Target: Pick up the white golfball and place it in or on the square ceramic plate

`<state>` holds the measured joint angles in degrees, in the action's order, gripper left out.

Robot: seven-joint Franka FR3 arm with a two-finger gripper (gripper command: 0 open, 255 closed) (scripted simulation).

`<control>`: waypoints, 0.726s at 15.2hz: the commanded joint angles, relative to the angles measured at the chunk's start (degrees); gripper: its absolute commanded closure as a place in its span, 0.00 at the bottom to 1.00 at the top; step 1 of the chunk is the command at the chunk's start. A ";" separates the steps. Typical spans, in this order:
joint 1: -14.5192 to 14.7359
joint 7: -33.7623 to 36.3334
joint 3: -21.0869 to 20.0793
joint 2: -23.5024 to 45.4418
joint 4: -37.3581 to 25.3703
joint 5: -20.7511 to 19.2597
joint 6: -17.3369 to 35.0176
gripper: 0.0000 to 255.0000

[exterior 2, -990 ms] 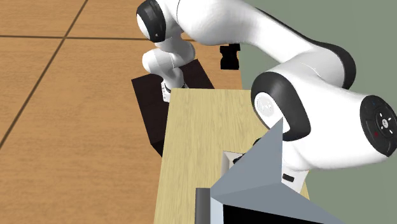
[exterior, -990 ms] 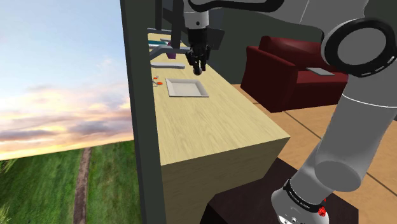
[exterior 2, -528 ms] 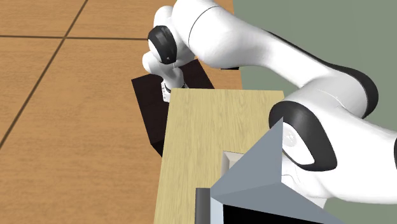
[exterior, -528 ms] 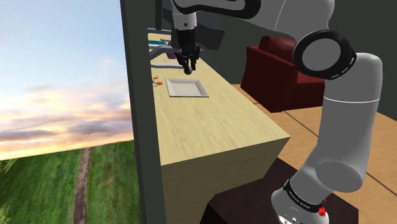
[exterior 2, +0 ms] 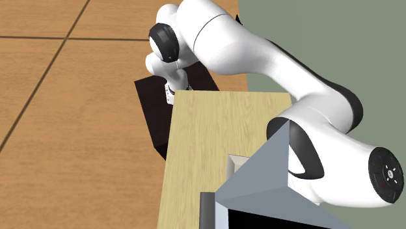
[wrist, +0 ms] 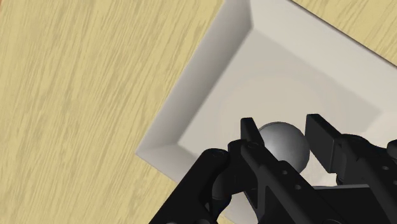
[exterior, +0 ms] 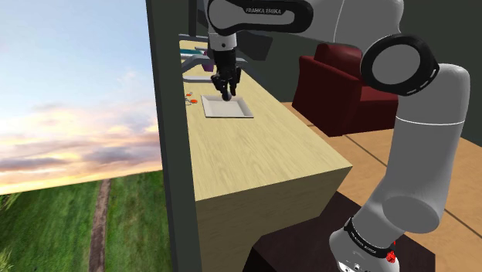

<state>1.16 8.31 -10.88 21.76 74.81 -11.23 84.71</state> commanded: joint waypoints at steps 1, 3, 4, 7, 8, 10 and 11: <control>-0.20 0.12 0.03 -0.33 2.00 0.05 1.70 1.00; -0.33 0.35 0.04 -0.48 4.01 0.07 3.54 1.00; -0.34 0.35 0.04 -0.49 4.03 0.08 3.55 1.00; -0.33 0.35 0.04 -0.48 4.01 0.07 3.54 1.00; -0.33 0.35 0.04 -0.48 4.01 0.07 3.54 1.00; -0.33 0.35 0.04 -0.48 4.01 0.07 3.54 1.00; -0.33 0.35 0.04 -0.48 4.00 0.07 3.54 0.00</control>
<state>0.83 8.65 -10.83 21.29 78.81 -11.16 88.25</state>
